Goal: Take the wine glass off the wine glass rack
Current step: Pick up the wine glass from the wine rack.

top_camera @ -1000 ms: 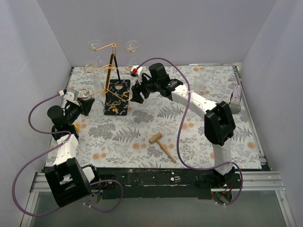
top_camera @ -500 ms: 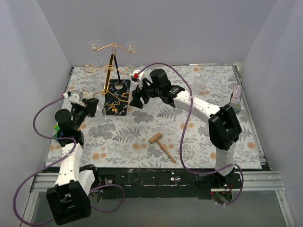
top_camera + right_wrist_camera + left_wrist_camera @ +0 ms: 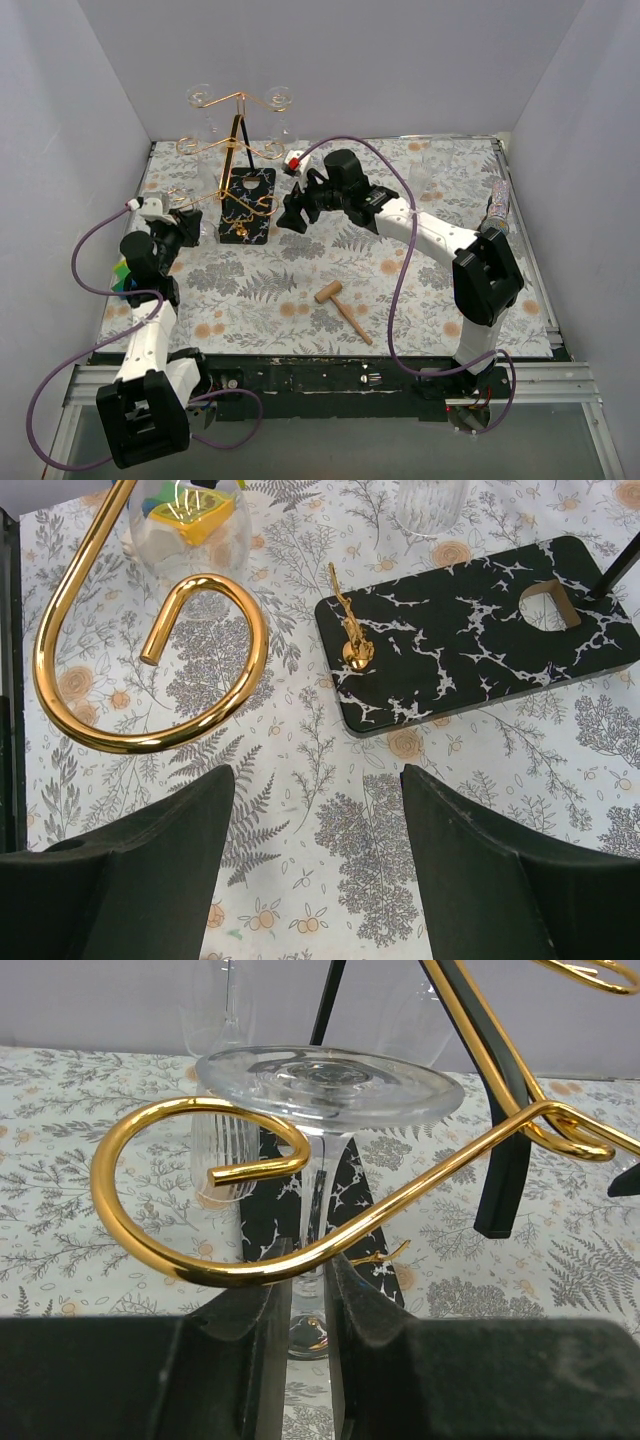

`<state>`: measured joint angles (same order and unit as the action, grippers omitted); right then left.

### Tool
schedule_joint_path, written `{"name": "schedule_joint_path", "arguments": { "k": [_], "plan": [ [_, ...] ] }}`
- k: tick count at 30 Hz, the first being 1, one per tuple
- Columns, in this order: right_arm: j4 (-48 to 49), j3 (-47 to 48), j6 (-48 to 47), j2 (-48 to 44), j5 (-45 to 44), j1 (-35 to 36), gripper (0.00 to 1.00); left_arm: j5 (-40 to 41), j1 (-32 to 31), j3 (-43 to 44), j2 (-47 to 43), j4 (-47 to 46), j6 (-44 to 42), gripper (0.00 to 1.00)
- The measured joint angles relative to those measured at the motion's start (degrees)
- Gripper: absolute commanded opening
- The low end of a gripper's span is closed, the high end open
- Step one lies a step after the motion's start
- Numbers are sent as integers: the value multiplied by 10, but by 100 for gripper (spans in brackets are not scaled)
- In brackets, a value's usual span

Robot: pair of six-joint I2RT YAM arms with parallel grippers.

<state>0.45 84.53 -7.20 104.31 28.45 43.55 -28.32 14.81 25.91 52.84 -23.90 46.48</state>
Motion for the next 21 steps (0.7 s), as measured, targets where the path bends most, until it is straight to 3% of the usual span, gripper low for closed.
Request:
{"name": "schedule_joint_path", "arguments": {
  "k": [21],
  "plan": [
    [-12, 10, -7, 0, -28, 5, 78, 80, 34, -8, 40, -43, 51, 0]
  ]
}}
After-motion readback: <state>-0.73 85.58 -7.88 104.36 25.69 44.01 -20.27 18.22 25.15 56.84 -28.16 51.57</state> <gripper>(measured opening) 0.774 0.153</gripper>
